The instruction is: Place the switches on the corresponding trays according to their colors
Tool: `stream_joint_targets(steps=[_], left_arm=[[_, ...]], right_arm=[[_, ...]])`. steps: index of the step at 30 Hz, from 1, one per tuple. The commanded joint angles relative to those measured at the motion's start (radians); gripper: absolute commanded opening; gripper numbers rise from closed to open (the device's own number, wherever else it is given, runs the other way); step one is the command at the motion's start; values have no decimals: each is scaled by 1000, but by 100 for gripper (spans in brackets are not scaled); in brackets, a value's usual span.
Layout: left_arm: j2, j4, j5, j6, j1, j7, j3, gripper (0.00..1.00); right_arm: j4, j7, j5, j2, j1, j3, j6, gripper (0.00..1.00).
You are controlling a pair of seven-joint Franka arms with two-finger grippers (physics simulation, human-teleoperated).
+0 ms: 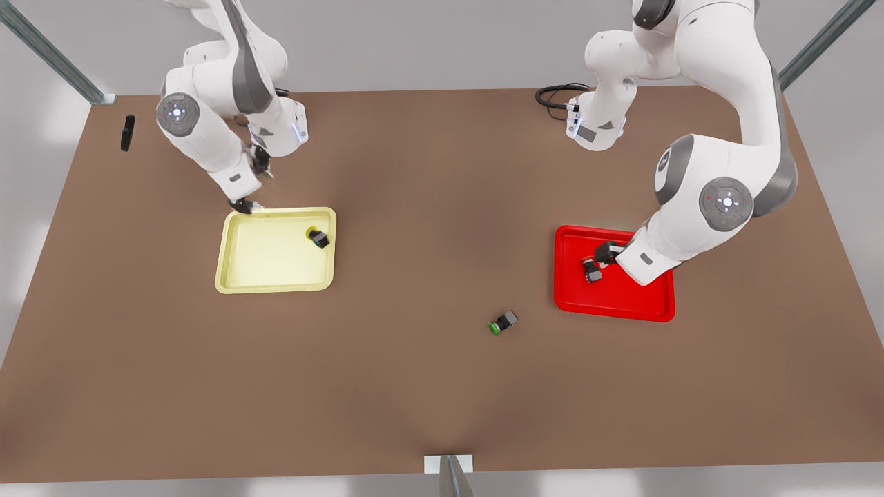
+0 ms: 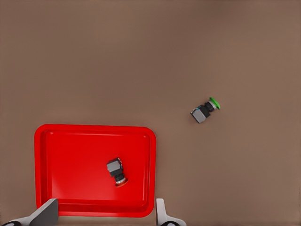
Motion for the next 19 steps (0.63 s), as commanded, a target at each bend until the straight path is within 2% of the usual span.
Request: stream_joint_targets(steps=[1, 2, 3, 4, 5, 6, 7, 11, 17, 18, 19], left_arm=[[0, 0, 0, 0, 0, 0, 0, 100], [0, 0, 0, 0, 0, 0, 0, 100], [0, 0, 0, -2, 0, 0, 0, 100], [-3, -2, 0, -3, 0, 0, 0, 100], [-5, -2, 0, -5, 0, 0, 0, 100], [-5, -2, 0, -3, 0, 0, 0, 100], [-6, -2, 0, -5, 0, 0, 0, 100], [-71, -66, 0, 11, 2, 14, 3, 100], [-61, -60, -2, 3, 0, 2, 2, 100], [-60, -61, -2, 2, 0, 2, 2, 100], [-60, -60, -2, 2, 0, 2, 2, 100]], right_arm=[[80, 117, -5, 9, 0, 0, -70, 100], [244, 462, -11, 35, -2, 31, -214, 100], [346, 707, -15, 55, -2, 54, -259, 100], [427, 869, -80, 91, 58, 26, -262, 100], [416, 1018, -196, 56, 165, -96, -192, 100], [384, 1097, -215, 0, 188, -133, -178, 100], [320, 1107, -213, -60, 176, -149, -117, 100], [324, 1167, -158, -13, 113, -150, -118, 100], [326, 1156, -158, -16, 115, -159, -127, 100], [323, 1152, -158, -11, 115, -159, -144, 100], [355, 987, -160, 54, 115, -159, -329, 100]])
